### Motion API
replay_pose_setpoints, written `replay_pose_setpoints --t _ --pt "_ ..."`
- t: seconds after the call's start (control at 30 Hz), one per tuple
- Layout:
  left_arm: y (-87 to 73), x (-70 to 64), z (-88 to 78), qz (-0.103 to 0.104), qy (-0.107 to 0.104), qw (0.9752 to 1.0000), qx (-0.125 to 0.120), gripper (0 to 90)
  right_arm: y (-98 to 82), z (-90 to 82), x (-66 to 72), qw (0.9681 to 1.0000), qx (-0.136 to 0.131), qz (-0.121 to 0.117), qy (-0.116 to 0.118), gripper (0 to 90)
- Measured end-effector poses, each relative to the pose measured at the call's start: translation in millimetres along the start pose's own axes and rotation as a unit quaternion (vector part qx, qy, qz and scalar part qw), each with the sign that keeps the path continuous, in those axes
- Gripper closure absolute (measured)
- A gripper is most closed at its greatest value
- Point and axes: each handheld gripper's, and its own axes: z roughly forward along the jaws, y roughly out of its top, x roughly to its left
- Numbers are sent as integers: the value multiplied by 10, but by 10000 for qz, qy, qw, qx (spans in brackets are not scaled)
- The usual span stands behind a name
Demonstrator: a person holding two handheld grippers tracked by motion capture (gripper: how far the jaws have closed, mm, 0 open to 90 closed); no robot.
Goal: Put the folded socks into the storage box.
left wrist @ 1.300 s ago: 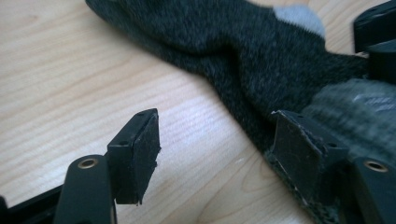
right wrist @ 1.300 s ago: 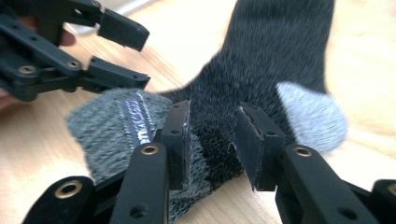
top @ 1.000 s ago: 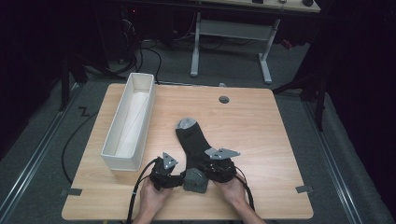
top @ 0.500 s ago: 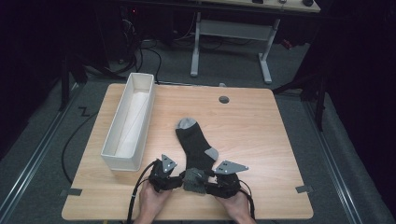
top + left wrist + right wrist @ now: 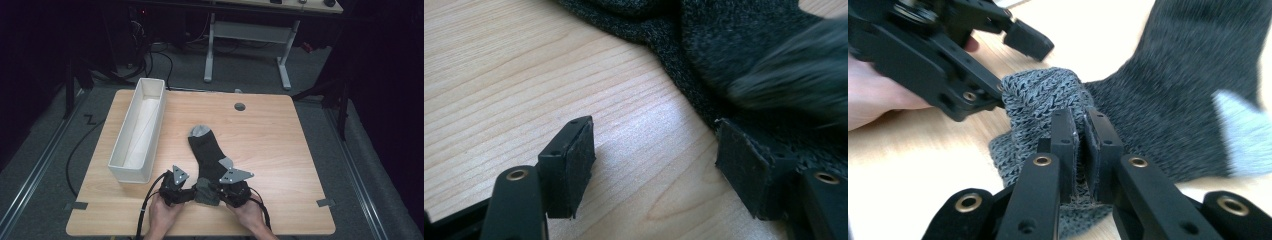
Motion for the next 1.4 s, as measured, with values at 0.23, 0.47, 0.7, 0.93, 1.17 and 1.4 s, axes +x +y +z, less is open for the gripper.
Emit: replay_pose_setpoints --t 0.23,0.47,0.7,0.93,1.17,1.4 --pt "6 4 -2 -48 -5 10000 2 316 19 -192 -41 9994 138 -213 225 810" --pt "104 86 -16 -658 -132 9977 -21 314 -144 -24 -21 9983 291 -59 501 677" --pt "138 -6 -43 -500 -242 9984 -106 320 18 -84 -252 9989 -112 459 -70 641" --pt "59 -12 5 -309 -134 9994 -3 321 251 390 -371 9975 109 556 -418 581" --pt "-4 -37 33 26 -66 10000 22 322 321 734 -420 9963 541 486 -465 797" --pt "-4 -39 39 33 -66 10000 22 318 390 645 -372 9973 378 264 -565 854"
